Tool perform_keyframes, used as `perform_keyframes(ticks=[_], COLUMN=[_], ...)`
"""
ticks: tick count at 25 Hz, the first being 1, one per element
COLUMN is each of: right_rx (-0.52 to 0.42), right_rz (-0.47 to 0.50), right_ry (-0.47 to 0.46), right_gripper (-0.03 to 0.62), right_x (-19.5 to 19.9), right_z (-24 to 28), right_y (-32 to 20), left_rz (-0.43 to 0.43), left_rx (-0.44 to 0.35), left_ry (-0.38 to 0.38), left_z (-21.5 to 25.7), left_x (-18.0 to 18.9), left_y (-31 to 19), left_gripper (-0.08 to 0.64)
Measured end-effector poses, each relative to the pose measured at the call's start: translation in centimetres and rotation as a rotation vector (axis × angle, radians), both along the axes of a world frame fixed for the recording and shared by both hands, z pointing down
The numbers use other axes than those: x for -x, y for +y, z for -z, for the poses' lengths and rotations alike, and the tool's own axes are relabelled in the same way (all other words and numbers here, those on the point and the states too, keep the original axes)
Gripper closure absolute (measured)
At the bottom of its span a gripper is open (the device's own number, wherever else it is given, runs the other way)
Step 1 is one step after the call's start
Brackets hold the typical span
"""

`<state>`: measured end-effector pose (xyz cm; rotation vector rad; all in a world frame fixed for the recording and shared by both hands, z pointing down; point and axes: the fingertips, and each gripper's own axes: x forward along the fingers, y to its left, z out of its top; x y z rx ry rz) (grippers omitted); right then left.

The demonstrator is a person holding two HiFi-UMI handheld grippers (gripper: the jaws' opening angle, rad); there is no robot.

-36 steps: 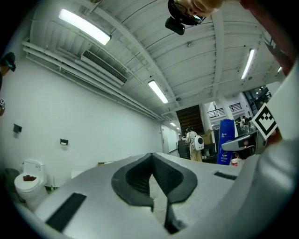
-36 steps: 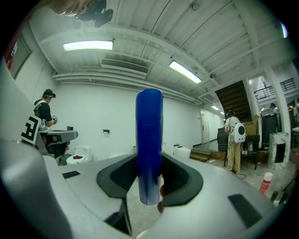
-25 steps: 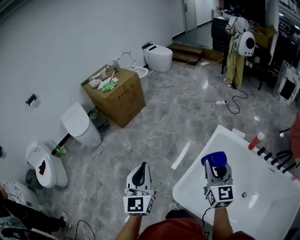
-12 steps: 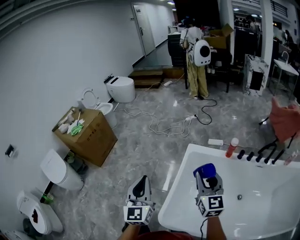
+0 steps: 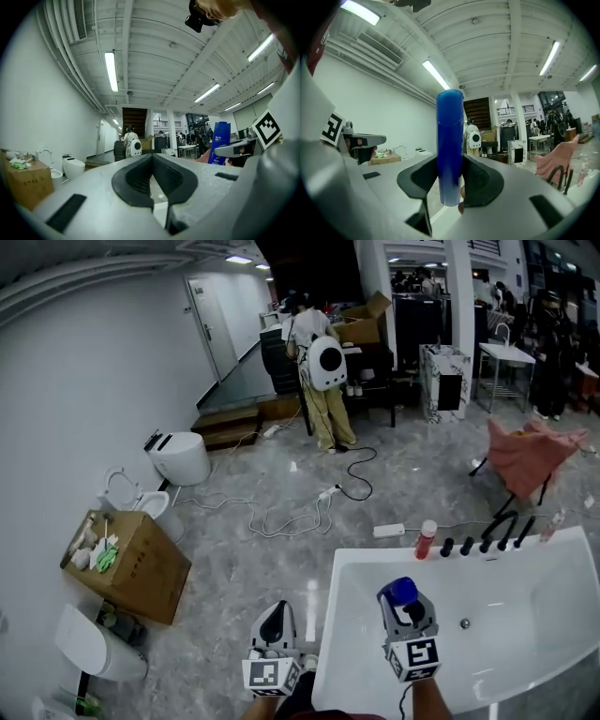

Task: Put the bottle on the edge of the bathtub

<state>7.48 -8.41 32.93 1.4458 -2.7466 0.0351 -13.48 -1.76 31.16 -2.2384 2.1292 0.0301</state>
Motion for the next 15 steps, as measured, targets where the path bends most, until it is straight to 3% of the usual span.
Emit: perform_keyframes(ticks=[6, 15], right_rx=[0.038, 0.167], right_rz=[-0.09, -0.154], right_ry=[0.035, 0.103], right_gripper=[0.443, 0.443], right_x=[2.3, 7.5], right_z=[-2.2, -10.0], right_y=[-2.1, -7.5], left_rz=[-0.124, -0.229], left_rx=[0.023, 0.088], left_ry=[-0.027, -0.018], left_z=[-2.0, -8.3], left_x=[1.7, 5.4], left_y=[-5.3, -13.7], left_gripper=[0.554, 0.554])
